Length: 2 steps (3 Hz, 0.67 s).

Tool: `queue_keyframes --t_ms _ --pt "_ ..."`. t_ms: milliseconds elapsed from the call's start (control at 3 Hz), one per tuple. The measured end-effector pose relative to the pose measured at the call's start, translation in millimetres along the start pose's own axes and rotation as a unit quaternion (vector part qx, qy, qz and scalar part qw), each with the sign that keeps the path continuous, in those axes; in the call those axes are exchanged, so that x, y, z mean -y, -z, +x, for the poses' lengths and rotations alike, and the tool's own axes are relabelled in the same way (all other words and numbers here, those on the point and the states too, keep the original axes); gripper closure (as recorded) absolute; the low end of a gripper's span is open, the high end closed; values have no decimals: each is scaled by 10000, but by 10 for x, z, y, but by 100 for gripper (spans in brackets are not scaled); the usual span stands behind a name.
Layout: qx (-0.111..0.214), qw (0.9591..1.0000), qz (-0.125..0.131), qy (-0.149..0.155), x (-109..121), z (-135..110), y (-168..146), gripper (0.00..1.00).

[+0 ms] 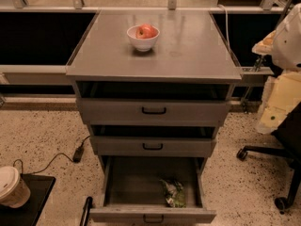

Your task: Pick green jalapeno chip bag from bottom drawer and place on counter

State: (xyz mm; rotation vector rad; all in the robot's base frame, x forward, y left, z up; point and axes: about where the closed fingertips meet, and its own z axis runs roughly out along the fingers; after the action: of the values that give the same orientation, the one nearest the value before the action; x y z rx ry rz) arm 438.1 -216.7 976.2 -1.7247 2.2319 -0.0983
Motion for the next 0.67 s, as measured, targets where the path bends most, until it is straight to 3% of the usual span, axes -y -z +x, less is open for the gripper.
queue_keyframes --t_ms 667 --pt "102 9999 -74 -41 -85 122 -129 0"
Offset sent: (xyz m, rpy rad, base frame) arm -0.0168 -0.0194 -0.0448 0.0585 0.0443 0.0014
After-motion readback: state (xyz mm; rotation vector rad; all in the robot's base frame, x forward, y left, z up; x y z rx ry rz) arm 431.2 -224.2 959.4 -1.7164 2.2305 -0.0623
